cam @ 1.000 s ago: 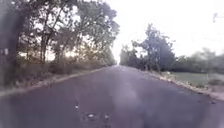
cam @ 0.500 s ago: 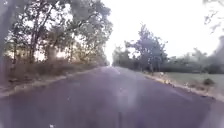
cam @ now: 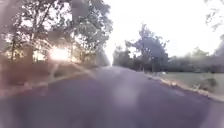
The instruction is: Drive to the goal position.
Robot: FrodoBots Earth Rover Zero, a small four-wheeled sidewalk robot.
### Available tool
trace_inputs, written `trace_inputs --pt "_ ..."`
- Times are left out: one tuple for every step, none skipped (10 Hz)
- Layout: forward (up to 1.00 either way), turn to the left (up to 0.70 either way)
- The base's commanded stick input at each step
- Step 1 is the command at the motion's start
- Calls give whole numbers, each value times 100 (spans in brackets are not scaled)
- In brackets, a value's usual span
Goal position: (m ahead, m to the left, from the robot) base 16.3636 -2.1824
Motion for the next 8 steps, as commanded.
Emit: trace_inputs --pt "100 0" --pt "100 0" --pt "100 0" --pt "100 0" --pt "100 0" --pt "100 0" --pt "100 0" --pt "100 0"
